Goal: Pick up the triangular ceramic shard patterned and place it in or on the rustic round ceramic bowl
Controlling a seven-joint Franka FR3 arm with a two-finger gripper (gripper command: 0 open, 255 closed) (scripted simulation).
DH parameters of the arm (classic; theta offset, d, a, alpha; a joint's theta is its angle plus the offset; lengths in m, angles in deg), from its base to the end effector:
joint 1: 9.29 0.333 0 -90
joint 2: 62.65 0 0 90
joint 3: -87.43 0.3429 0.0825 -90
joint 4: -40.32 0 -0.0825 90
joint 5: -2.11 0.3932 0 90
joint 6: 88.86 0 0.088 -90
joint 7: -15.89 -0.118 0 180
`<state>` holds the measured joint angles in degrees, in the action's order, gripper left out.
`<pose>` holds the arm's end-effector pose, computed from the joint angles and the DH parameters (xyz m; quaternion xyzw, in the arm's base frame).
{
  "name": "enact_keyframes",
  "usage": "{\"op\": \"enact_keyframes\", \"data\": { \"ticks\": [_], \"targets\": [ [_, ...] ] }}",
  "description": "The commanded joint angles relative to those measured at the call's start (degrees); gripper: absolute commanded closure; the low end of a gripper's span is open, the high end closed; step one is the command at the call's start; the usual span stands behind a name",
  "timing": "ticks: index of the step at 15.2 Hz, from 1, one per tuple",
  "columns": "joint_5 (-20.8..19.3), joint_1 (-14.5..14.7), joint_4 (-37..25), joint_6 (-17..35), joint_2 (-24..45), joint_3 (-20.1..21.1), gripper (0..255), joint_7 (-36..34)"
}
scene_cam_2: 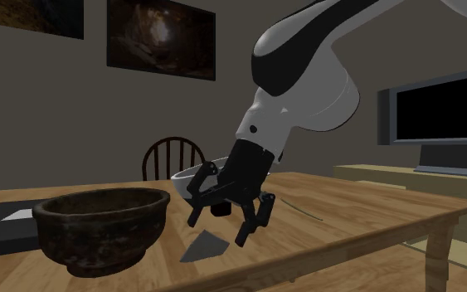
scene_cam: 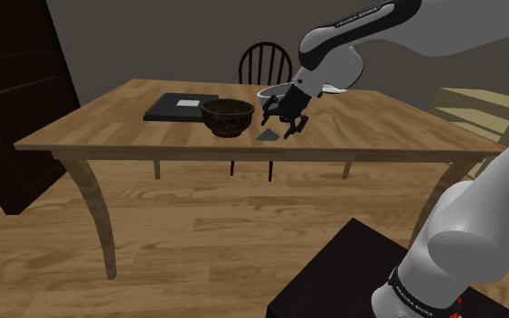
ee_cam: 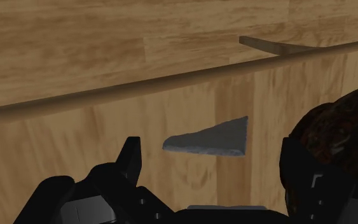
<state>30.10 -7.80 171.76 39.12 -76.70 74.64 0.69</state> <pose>0.4880 -0.0837 0.4801 -0.9056 0.3472 -0.0746 0.2320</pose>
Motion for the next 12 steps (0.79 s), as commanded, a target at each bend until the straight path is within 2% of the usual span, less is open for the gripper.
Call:
{"op": "enact_keyframes", "data": {
  "ticks": [1,2,12],
  "targets": [
    [0.0,0.0,0.0,0.0,0.0,0.0,0,0.0],
    [0.0,0.0,0.0,0.0,0.0,0.0,255,0.0],
    [-0.33,-0.08,-0.48,-0.66,-0.27,0.05,255,-0.45]
  ]
}}
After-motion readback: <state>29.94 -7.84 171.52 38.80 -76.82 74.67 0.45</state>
